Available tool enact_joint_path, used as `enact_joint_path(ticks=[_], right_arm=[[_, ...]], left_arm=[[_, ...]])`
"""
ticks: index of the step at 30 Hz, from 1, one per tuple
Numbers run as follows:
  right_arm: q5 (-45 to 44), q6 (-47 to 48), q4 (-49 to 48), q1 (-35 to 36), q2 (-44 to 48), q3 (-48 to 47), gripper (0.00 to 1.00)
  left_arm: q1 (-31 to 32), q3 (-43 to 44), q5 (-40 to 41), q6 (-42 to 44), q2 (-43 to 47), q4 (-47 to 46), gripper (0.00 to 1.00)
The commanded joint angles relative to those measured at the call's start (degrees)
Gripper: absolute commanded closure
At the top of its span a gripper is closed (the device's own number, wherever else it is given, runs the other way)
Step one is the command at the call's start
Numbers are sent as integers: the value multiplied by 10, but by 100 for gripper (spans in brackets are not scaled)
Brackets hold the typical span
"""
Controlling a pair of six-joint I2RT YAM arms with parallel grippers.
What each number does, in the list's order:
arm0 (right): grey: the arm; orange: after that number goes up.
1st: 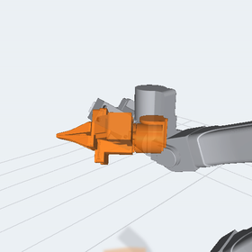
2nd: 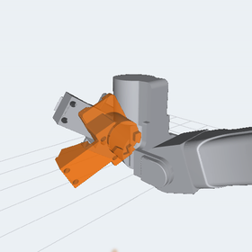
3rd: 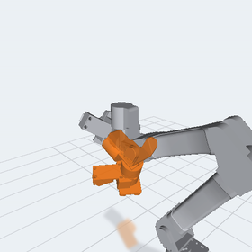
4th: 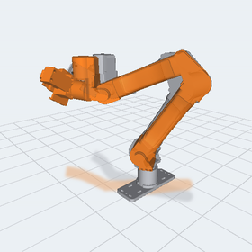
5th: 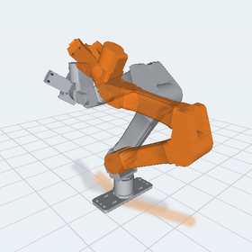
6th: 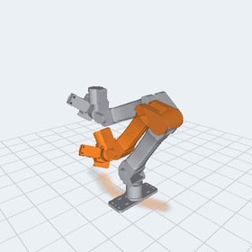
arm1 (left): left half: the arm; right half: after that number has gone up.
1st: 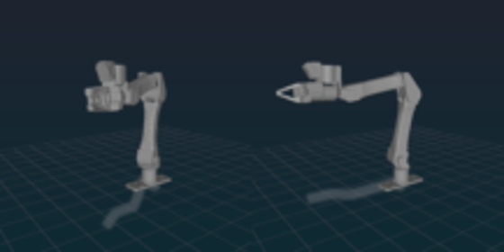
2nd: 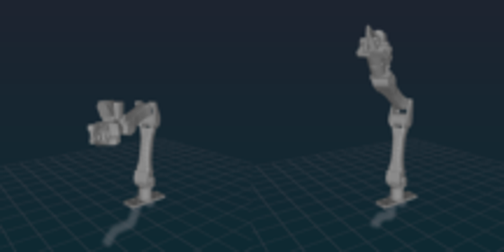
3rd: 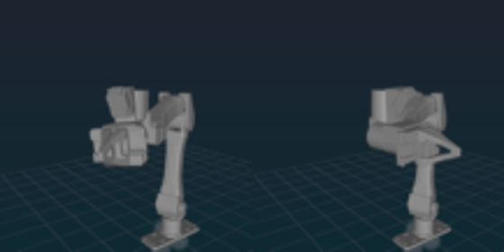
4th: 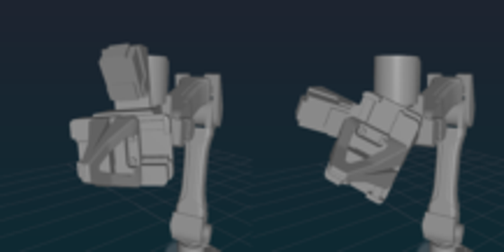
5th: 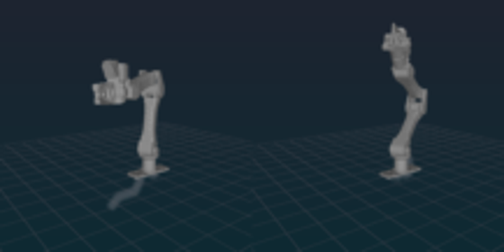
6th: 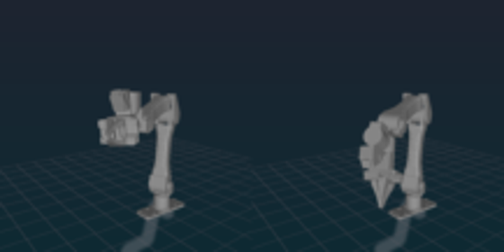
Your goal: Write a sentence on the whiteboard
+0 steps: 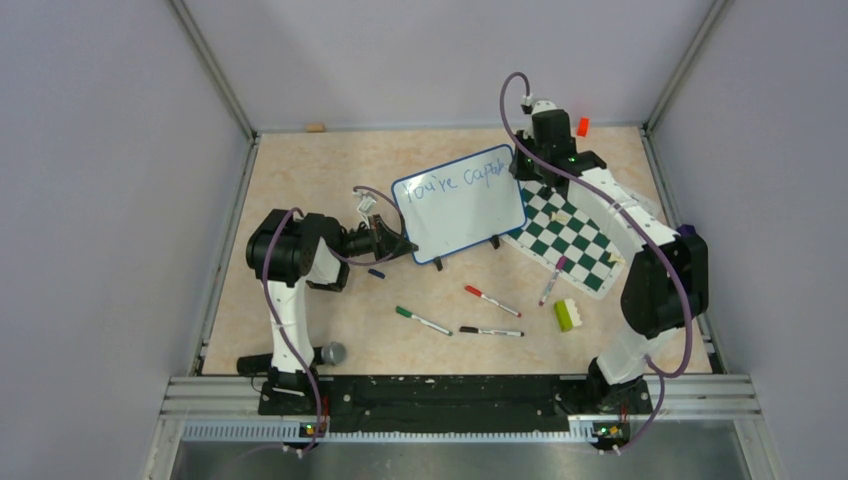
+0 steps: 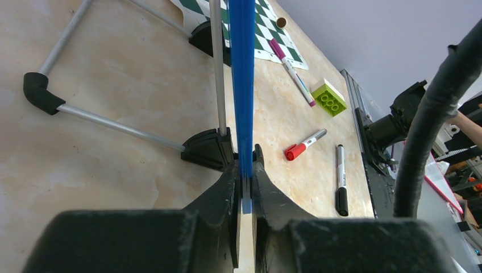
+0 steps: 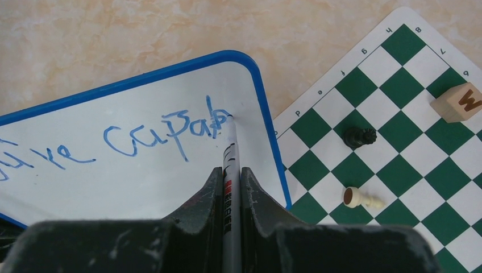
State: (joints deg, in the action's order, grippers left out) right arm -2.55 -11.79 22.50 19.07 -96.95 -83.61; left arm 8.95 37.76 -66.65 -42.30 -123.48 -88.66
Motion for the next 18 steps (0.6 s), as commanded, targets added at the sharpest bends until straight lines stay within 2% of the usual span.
enact_joint_path(ticks=[1,18], right_arm=[[-6,3,-1,-6,9,8,100],[60,-6,-21,-6,24,24,100]], left_arm=[[-2,-6,-26,9,18,-41,95],[-2,-6,-26,9,19,-41,95]])
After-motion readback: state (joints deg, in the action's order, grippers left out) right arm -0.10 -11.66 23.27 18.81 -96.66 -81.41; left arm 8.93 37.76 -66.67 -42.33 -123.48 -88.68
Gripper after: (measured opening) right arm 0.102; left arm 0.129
